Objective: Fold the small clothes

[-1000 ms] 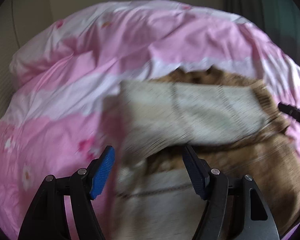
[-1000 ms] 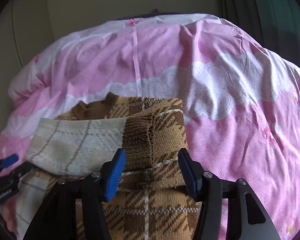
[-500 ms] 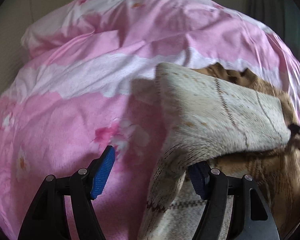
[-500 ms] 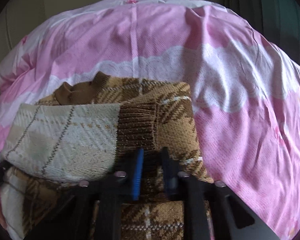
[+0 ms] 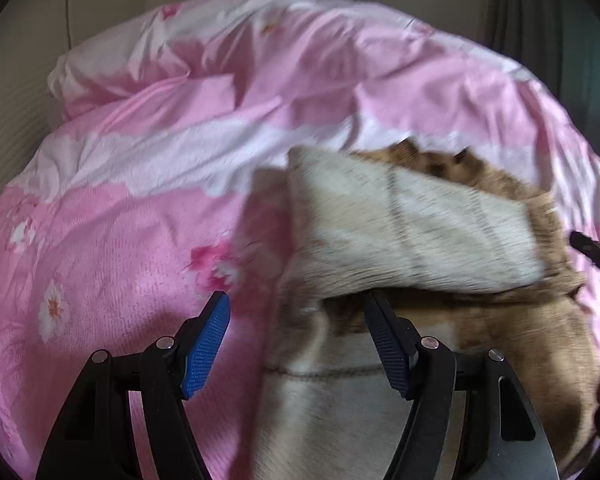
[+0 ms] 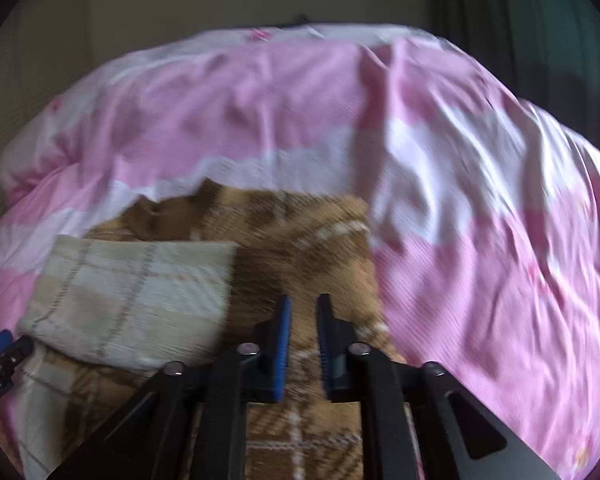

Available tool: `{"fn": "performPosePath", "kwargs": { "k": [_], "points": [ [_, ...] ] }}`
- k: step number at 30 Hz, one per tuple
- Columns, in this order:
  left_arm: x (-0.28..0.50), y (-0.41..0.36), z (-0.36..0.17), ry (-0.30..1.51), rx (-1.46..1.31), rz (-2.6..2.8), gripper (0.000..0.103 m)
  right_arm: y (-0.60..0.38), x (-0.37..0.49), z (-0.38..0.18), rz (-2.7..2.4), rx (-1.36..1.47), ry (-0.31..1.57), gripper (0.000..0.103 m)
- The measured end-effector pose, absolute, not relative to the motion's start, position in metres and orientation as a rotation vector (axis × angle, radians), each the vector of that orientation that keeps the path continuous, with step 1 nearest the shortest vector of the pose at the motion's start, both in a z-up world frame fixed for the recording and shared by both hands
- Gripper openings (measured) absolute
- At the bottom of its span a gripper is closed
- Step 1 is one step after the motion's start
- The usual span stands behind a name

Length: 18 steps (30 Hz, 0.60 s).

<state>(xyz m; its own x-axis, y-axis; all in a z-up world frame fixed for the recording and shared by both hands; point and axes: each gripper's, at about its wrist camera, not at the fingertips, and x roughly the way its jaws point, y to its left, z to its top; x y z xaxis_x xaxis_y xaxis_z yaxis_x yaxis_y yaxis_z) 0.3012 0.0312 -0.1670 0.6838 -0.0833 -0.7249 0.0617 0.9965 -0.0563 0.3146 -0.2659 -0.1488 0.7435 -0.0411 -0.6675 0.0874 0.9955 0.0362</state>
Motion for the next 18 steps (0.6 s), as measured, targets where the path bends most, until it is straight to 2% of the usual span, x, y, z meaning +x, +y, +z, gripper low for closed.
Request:
{"fn": "performPosePath", "kwargs": {
  "k": [2, 5, 8, 12, 18],
  "points": [
    [0.3, 0.023, -0.154, 0.786, -0.04, -0.122, 0.07, -0.253, 0.321, -0.149, 0.001, 0.056, 0.735, 0.019],
    [0.312, 0.001, -0.144, 0.766, -0.011, -0.184, 0.083, -0.235, 0.334, -0.162, 0.039, 0.011, 0.794, 0.019],
    [0.328, -0.02, -0.152, 0.788, 0.037, -0.226, 0.083, -0.23, 0.337, -0.174, 0.034, 0.011, 0.835, 0.02],
    [0.343, -0.02, -0.173, 0.843, 0.023, -0.24, 0.083, -0.236, 0.336, -0.184, 0.013, 0.028, 0.847, 0.035],
    [0.341, -0.017, -0.193, 0.868, 0.023, -0.262, 0.083, -0.236, 0.337, -0.196, 0.007, 0.001, 0.858, 0.039]
  ]
}}
